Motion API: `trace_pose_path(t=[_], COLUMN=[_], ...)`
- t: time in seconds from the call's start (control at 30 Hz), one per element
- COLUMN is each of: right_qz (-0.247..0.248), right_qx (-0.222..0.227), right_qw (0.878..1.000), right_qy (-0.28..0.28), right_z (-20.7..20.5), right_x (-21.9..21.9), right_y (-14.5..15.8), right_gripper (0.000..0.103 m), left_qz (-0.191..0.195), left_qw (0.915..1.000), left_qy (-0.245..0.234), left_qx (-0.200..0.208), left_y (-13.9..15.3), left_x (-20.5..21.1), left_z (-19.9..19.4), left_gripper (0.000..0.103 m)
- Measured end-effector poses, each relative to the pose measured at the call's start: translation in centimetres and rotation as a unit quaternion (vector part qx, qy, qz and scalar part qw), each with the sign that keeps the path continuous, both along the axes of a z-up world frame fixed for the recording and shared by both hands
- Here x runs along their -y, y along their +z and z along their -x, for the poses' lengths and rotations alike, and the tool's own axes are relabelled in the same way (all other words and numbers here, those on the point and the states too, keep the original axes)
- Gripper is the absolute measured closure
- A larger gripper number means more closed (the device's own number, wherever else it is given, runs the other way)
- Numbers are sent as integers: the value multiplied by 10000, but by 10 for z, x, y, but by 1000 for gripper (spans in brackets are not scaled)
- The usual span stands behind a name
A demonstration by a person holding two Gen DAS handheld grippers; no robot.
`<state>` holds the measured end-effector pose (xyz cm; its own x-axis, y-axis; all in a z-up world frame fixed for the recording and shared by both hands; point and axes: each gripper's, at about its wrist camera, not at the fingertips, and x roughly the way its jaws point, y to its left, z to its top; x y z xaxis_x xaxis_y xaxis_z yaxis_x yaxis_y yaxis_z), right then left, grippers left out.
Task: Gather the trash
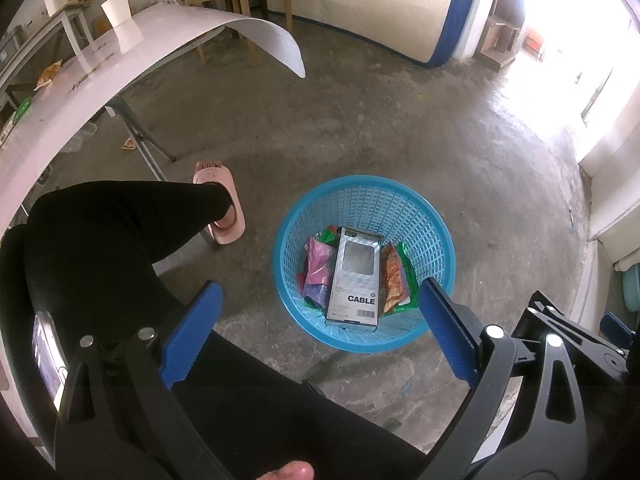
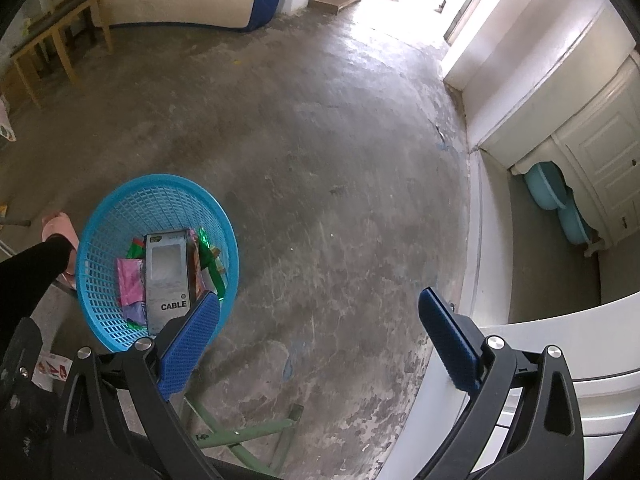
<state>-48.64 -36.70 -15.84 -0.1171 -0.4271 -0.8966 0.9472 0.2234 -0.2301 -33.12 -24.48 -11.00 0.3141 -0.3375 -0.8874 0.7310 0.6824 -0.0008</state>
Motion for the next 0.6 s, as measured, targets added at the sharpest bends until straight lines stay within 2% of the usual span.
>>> trace_pose_path(t=[0.6], right_qz=[-48], right_qx=[-18], right_qw=[10000], right_qy=[14], right_z=[-2], right_x=[1], right_y=[-3], right_gripper=[6], left_qz=[2], left_qw=[10000], left_qy=[-1], left_qx=[-45], left_y=[-2], left_x=[1], left_z=[-1], left_gripper=[9])
